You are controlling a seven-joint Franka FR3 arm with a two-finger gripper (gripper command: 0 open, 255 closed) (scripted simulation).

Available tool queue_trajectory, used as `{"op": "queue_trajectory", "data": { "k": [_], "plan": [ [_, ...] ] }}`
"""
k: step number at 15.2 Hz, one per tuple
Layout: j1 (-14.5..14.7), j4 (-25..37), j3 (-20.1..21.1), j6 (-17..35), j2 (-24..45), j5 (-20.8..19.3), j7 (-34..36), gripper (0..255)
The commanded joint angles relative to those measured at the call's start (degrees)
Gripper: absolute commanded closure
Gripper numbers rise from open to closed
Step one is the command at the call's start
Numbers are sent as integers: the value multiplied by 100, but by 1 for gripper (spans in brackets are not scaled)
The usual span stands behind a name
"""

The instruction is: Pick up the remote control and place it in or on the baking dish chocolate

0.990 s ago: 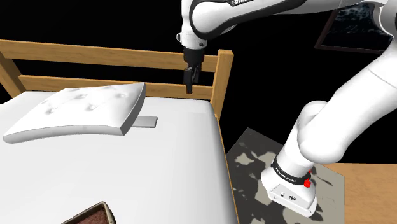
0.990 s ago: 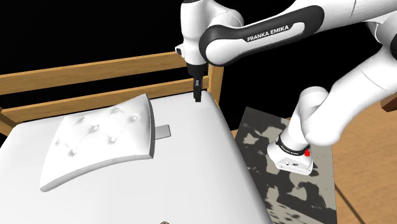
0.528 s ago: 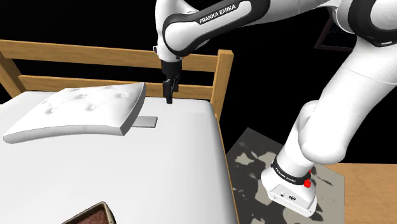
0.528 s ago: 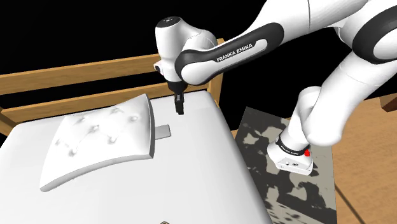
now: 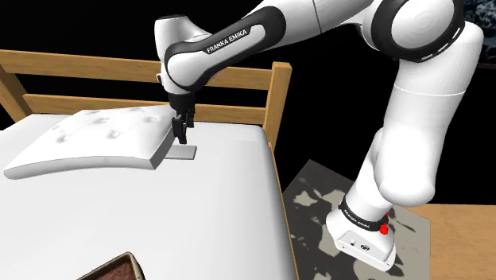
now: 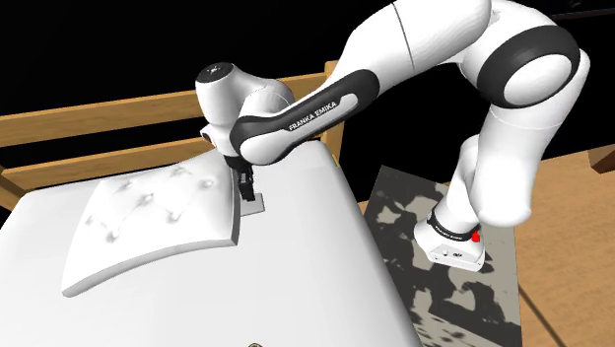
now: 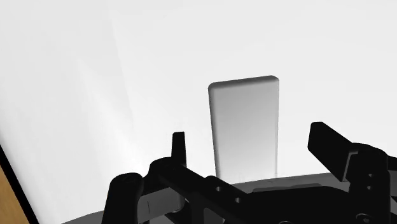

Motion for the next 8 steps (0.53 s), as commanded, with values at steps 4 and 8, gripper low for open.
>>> {"op": "queue_trajectory", "data": {
  "k": [4,8],
  "plan": [
    [185,629,102,144,755,-152,-31,0],
    [194,502,90,405,890,-181,-13,0]
  ]
}}
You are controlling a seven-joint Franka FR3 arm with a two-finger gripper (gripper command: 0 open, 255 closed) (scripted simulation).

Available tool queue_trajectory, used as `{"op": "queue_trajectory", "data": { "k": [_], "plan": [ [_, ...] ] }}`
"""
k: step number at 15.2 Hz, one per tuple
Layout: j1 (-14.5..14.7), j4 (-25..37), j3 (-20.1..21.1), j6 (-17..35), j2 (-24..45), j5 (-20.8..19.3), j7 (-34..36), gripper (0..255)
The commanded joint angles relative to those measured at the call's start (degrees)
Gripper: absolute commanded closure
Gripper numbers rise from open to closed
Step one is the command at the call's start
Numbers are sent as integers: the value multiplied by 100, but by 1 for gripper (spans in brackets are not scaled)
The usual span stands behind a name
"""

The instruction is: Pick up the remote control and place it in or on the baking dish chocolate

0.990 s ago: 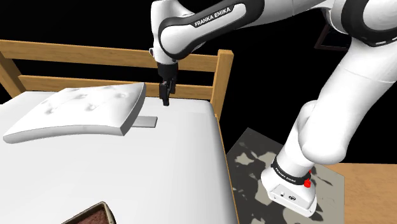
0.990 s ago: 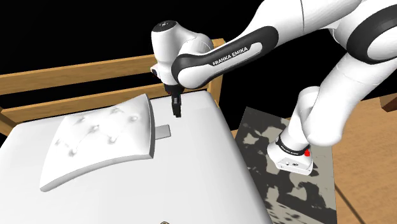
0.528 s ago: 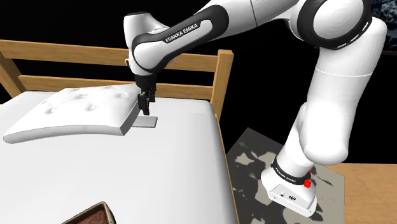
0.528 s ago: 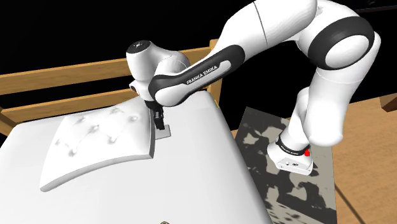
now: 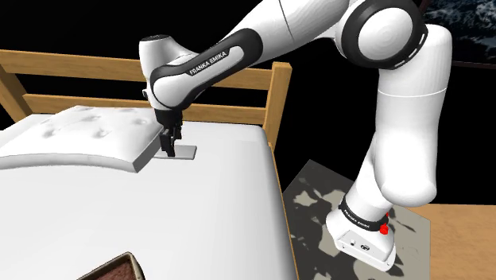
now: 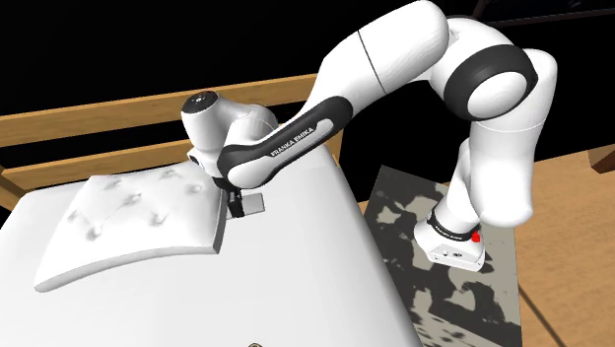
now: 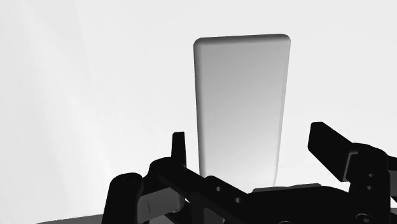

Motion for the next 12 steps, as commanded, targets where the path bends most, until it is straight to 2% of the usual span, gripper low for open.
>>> {"op": "queue_trajectory", "data": {
  "k": [1,11,12],
  "plan": [
    [3,-49,-7,136,88,-16,2,0],
    [7,-91,-13,236,146,-29,10,0],
    [7,-91,-13,236,146,-29,10,255]
  ]
}}
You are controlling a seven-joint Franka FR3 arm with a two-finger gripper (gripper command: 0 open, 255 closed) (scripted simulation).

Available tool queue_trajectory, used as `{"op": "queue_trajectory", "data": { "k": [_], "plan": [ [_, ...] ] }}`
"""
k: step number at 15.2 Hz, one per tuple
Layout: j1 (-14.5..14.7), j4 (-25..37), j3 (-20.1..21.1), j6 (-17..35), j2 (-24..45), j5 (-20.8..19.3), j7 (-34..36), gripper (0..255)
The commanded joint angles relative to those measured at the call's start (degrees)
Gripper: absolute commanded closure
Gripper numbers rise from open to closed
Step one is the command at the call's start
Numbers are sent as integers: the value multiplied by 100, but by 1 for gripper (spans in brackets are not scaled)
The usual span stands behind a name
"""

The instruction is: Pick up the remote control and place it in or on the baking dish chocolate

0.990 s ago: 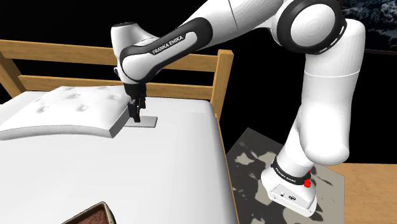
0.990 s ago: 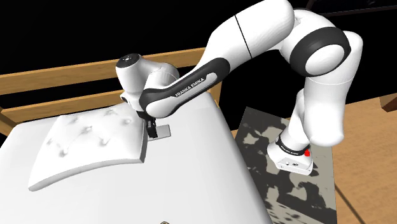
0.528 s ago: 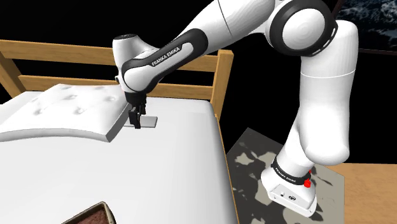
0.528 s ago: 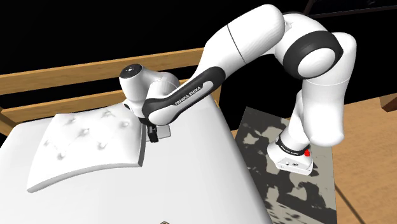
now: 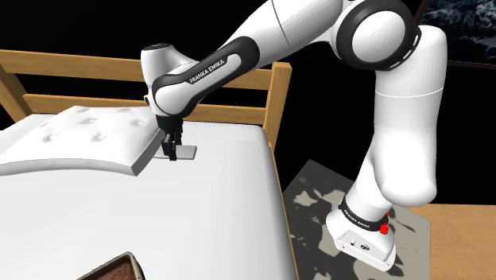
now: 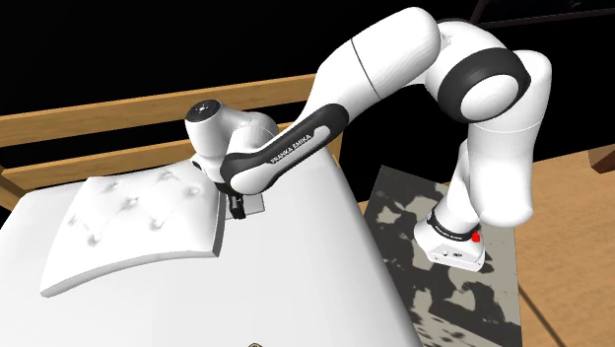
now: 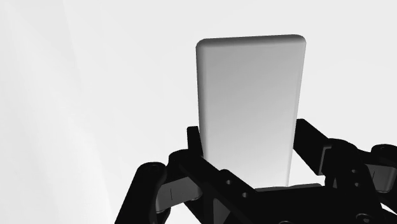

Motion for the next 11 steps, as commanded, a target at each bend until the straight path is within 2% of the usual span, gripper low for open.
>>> {"op": "queue_trajectory", "data": {
  "k": [1,11],
  "plan": [
    [0,-1,0,1,3,0,0,255],
    [-5,50,7,-125,-73,16,-9,255]
  ]
}}
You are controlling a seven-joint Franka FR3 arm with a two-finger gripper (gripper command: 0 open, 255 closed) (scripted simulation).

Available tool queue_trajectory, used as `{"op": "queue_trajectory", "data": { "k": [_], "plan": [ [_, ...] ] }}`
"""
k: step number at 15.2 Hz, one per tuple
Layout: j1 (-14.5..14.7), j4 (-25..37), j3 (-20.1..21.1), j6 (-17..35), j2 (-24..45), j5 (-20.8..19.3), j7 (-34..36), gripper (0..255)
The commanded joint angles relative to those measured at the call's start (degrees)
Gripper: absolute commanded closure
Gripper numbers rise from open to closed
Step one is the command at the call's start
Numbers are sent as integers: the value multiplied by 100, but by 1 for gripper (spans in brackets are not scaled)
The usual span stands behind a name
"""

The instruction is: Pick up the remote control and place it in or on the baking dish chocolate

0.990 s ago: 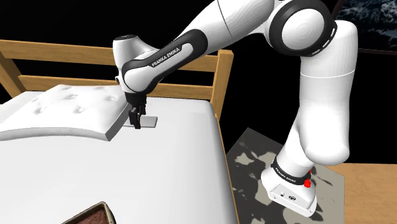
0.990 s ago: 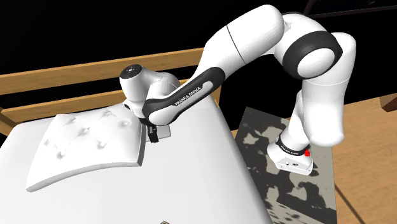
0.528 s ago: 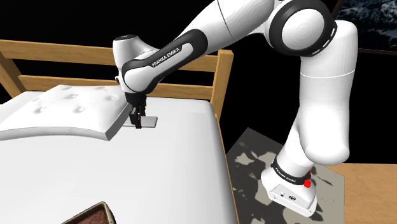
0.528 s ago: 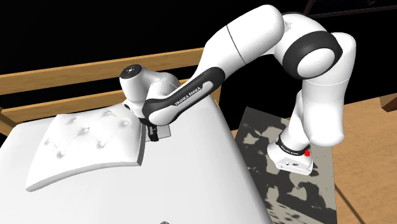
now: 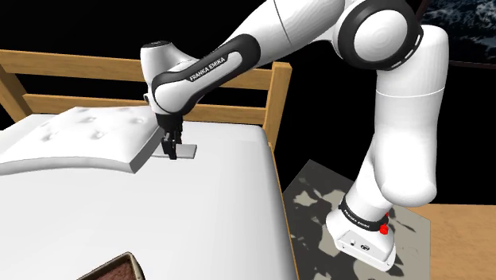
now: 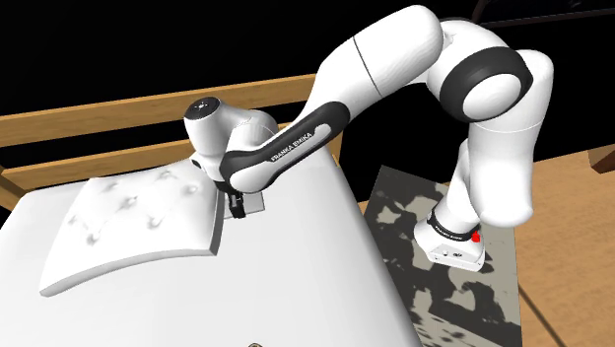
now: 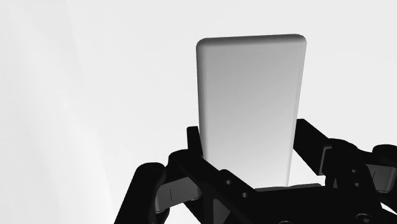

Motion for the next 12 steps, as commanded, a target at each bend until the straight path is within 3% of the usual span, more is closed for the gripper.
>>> {"op": "queue_trajectory", "data": {
  "k": [1,12],
  "plan": [
    [-3,61,6,-116,-62,13,-7,255],
    [-19,465,34,-846,-392,84,-49,255]
  ]
}}
